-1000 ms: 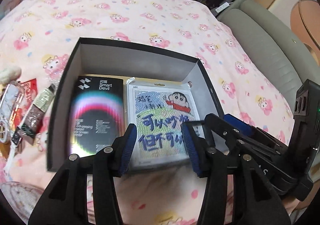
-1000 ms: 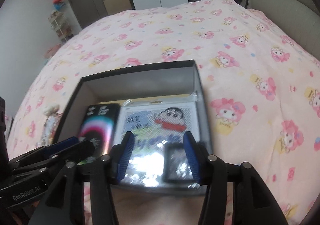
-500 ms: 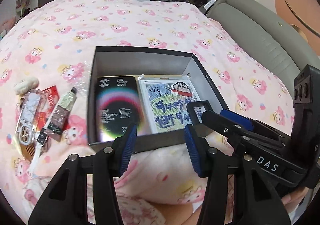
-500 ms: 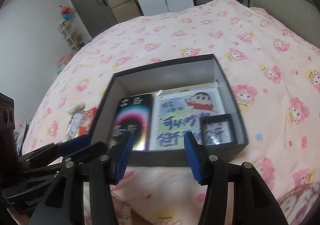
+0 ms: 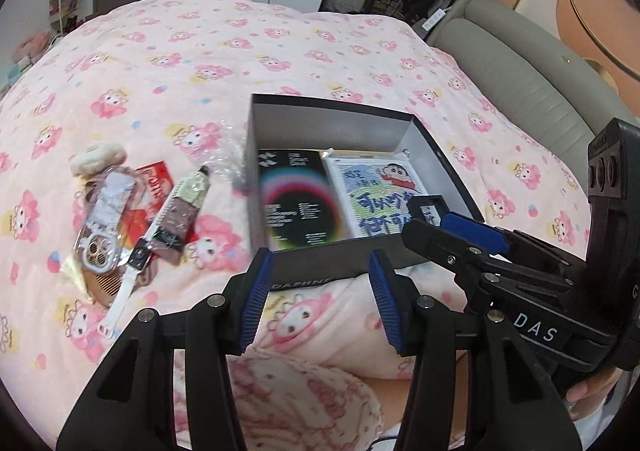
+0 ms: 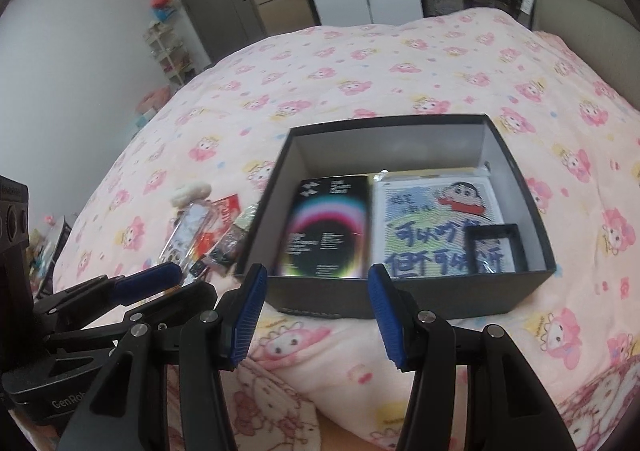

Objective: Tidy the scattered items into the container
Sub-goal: 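Lift the right gripper out of the box toward the scattered items, then grasp the clear phone case with the left gripper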

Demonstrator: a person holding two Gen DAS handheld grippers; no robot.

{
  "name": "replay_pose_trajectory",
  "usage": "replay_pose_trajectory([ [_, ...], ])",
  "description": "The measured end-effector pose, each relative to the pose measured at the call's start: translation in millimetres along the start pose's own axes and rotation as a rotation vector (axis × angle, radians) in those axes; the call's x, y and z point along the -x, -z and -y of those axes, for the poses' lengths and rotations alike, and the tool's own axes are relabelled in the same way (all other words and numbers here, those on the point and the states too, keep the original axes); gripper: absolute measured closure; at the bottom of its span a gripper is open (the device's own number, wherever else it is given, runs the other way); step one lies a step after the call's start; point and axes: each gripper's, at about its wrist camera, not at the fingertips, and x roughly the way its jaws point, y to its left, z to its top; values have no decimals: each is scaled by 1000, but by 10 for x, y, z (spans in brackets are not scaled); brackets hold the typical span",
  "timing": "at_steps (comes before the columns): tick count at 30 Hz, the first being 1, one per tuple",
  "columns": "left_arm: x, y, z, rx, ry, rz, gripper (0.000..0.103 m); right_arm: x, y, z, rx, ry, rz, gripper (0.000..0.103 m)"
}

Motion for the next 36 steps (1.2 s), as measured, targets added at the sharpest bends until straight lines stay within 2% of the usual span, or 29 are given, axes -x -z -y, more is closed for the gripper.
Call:
replay_pose_trajectory([
  [16,137,294,-871,127,-65,-12,52,-484,87,-803,131,-33,-101,55],
  [28,112,465,-1479,247,-80,-13,52,-959,120,-1236,177,-96,-202,55],
  [33,48,495,-1773,317,-98,-6,52,-1228,123,-1316,158,-162,-276,55],
  [36,-21,534,-2004,373,-103,-9,52,-1352,112,-1379,175,-155,-293,55],
])
